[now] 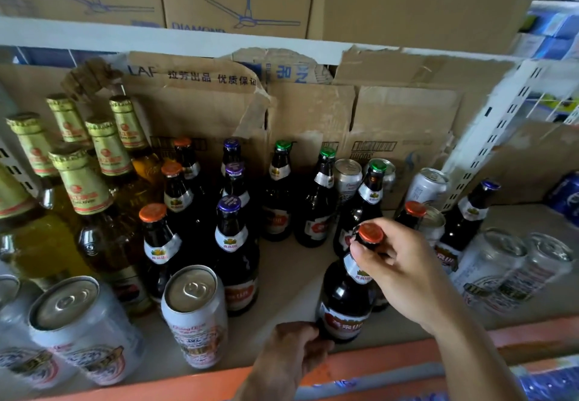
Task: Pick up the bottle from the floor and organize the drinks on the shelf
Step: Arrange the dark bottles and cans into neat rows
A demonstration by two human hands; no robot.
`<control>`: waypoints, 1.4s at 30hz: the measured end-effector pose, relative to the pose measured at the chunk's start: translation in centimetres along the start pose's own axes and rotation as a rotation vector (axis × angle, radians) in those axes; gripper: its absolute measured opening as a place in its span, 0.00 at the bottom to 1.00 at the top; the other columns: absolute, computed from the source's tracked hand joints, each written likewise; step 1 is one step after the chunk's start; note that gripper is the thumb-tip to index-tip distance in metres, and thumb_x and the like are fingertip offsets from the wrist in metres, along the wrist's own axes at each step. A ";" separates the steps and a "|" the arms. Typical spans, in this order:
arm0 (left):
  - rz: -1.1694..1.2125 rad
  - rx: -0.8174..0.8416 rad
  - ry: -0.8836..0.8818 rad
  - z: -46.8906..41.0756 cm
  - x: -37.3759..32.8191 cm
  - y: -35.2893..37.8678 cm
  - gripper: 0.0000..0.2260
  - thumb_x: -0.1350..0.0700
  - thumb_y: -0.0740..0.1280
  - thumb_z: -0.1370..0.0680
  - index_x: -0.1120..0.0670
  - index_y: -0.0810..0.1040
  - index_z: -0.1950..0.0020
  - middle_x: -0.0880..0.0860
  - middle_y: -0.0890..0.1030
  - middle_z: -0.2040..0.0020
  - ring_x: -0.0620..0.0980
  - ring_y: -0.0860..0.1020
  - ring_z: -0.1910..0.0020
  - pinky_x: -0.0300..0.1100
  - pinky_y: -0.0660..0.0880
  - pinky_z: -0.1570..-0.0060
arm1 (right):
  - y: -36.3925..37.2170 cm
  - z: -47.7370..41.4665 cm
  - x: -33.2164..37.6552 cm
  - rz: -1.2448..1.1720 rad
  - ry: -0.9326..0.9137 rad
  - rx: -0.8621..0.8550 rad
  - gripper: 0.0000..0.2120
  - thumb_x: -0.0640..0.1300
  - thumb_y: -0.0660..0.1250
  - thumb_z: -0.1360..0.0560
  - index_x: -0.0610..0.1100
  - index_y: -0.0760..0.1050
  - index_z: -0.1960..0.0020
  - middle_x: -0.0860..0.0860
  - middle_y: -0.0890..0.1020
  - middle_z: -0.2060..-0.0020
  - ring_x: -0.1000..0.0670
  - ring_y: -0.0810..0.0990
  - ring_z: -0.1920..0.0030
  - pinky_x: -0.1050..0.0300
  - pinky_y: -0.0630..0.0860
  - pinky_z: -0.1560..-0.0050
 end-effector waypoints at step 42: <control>-0.139 -0.155 0.029 -1.6 -1.1 0.8 0.10 0.63 0.64 0.26 0.67 0.81 0.52 0.58 0.82 0.65 0.54 0.80 0.63 0.44 0.77 0.56 | -4.7 -1.8 -2.4 -0.322 -0.024 0.131 0.19 0.58 0.72 0.35 0.52 0.81 0.46 0.55 0.86 0.53 0.55 0.84 0.51 0.65 0.78 0.52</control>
Point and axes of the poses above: each hand's wrist, its own z-axis away from the middle knuckle, its own y-axis out of the palm, x = y × z, the point moved 1 cm from there along -z, towards the middle knuckle
